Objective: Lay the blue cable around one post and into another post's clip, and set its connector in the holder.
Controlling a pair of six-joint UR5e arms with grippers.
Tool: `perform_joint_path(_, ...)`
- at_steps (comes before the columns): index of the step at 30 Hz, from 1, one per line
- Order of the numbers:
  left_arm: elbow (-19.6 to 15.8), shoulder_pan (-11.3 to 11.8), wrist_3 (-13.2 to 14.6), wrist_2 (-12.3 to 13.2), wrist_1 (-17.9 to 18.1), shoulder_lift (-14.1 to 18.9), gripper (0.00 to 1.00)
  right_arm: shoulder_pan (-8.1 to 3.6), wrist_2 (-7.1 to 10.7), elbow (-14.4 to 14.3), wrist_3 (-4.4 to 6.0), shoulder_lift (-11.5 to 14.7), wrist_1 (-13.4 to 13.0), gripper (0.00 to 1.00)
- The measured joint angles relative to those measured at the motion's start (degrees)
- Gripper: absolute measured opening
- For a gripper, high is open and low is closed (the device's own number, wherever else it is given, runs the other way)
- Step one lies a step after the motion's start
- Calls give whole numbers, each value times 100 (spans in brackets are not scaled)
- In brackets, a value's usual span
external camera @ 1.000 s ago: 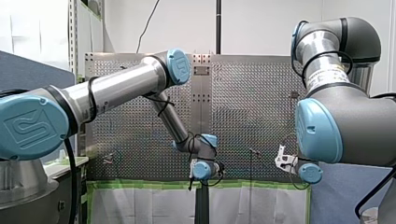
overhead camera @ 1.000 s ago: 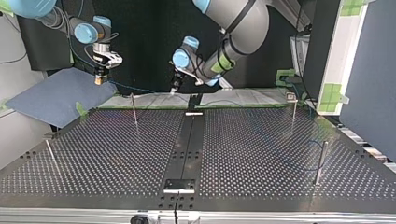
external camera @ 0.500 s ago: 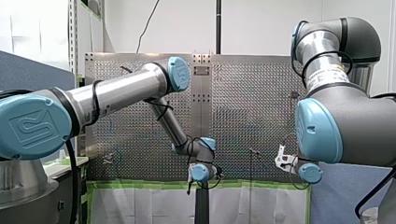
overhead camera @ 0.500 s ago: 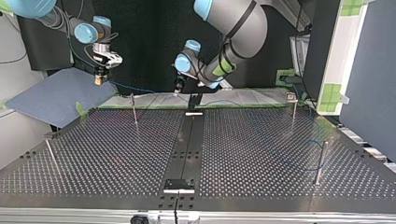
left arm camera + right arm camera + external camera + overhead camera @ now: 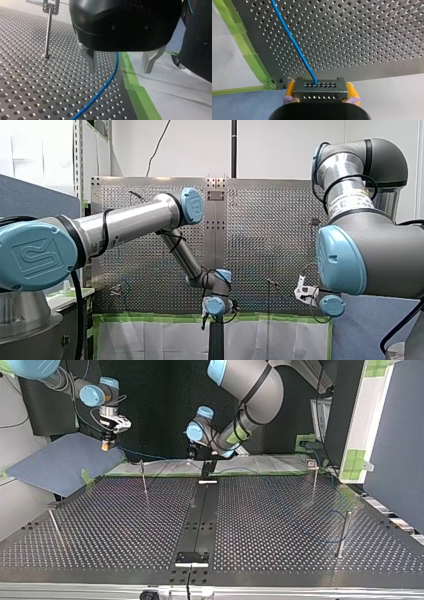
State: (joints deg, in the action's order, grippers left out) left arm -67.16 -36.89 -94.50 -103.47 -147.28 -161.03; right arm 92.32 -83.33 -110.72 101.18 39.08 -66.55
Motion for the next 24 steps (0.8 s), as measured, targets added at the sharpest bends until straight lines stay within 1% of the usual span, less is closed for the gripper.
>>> perform_joint_path(8, 44, 20, 1, -32, 32, -2, 91, -7, 0, 1, -2, 0, 18, 0)
perform_joint_path(18, 54, 38, 40, -322, 255, -2, 91, 1, 0, 0, -42, 0, 82, 0)
perform_joint_path(24, 58, 30, 54, -382, 331, -2, 91, 1, 0, -1, -44, 0, 84, 0)
